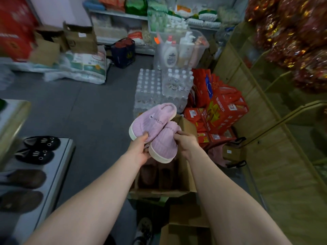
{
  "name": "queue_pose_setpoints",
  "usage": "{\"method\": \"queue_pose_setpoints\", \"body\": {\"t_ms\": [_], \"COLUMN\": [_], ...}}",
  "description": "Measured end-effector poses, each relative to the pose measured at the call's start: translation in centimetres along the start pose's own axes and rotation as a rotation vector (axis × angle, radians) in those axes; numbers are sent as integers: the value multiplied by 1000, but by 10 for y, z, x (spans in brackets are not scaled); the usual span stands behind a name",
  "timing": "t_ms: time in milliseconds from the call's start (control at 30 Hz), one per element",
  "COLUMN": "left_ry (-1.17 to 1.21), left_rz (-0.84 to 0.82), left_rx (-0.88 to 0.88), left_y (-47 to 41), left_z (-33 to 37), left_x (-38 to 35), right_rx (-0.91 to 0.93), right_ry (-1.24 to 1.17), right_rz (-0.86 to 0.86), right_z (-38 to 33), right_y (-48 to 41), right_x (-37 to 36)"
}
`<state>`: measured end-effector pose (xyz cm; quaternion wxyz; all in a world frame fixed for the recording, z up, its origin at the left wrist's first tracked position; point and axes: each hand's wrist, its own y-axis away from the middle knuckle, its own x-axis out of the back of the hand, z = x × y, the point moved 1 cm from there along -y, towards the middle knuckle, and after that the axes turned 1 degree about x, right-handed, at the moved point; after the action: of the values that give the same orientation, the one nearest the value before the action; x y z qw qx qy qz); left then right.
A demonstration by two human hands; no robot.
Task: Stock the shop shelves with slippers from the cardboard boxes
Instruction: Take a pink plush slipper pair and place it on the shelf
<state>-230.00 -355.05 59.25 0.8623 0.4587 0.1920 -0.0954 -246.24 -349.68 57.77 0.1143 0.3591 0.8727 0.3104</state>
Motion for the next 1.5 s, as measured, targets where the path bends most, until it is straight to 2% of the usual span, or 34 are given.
{"method": "queue_pose_setpoints", "body": {"t_ms": [100,200,267,433,633,867,1067,1267,1500], "left_ry": [51,163,201,254,250,181,164,155,289], "left_rz": [-37,-88,-120,-166,-191,-121,-108,-34,43], "left_rx": [1,-11,-19,-108,-138,-199,-409,-543,-601], "left_y": [12,30,45,87,144,188,228,285,355], "left_z": [3,9,12,17,5,-20,-43,-86,-160], "left_x": [12,25,36,80,146,223,270,304,335], "right_rx": [67,-102,-134,-1,192,225,226,247,255], "right_ry": [109,135,17,-278,-353,-340,-398,-307,-158], "right_rz": [46,4,-51,-248,-241,-241,-341,-448,-551], "right_z": [-1,0,4,33,88,133,168,197,237], "right_y": [24,56,84,142,217,293,335,378,438], "right_x": [-10,-19,-28,-49,-79,-95,-93,-74,-42]}}
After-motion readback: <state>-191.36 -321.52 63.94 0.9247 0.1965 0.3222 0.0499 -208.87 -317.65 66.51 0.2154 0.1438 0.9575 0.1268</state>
